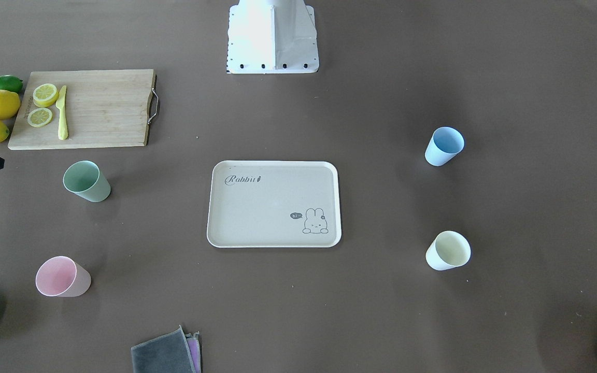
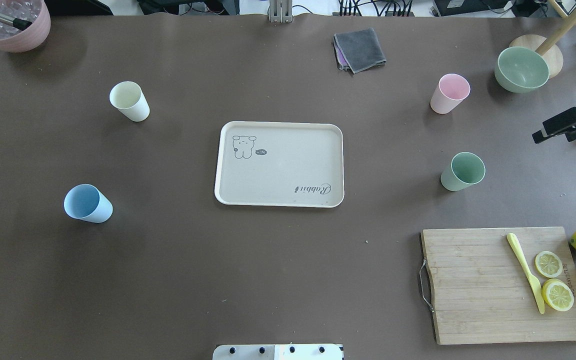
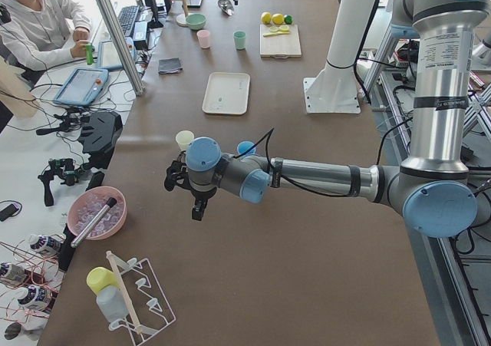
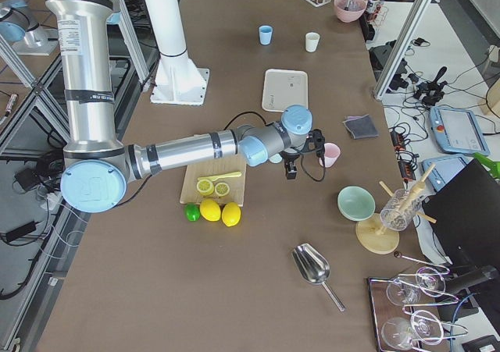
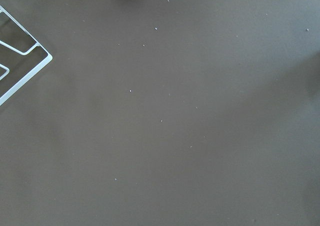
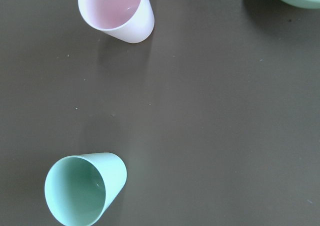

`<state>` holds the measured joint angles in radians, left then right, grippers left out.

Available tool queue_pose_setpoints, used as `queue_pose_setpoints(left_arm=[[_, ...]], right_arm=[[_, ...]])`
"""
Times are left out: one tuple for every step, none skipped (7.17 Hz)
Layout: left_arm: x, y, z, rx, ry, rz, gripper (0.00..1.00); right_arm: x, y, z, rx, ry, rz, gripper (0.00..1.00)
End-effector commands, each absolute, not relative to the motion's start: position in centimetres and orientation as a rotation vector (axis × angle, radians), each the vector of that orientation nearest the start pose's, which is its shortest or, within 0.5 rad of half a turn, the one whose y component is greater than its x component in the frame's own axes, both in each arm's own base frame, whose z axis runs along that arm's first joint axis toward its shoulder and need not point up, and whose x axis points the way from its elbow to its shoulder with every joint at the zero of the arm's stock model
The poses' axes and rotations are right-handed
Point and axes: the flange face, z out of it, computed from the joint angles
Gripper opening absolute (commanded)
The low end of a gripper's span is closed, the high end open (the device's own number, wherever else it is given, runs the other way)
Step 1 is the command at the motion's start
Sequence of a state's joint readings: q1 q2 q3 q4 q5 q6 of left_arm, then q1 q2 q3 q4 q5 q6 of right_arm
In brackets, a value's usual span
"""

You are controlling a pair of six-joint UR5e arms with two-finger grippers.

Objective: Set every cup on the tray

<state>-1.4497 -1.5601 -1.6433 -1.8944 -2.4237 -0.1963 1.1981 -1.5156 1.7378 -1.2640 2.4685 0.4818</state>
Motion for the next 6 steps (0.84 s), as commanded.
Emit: queue_pose_setpoints(left_arm=[[0.3, -50.7, 58.8, 0.221, 0.886, 0.093, 0.98], [0.3, -50.7, 58.9, 0.219, 0.887, 0.092, 0.98], [0.3, -50.7, 59.0, 0.219, 0.886, 0.093, 0.98], [0.3, -50.7, 59.0, 0.218, 0.887, 0.093, 0.98], [0.3, -50.7, 59.0, 0.218, 0.887, 0.093, 0.98], [0.3, -50.8, 58.9, 0.220, 0.887, 0.095, 0.98]], right_arm=[[-19.7, -50.6, 48.6, 0.045, -0.978, -0.147, 0.97], [-22.5, -50.4, 48.1, 0.028, -0.961, -0.157, 0.92], [-24.0, -50.0, 48.7, 0.013, -0.946, -0.172, 0.90], [-24.8, -49.9, 49.4, 0.001, -0.935, -0.179, 0.85], [-25.4, -50.4, 49.8, -0.008, -0.929, -0.179, 0.83], [-26.4, -50.2, 50.6, -0.025, -0.919, -0.189, 0.81]])
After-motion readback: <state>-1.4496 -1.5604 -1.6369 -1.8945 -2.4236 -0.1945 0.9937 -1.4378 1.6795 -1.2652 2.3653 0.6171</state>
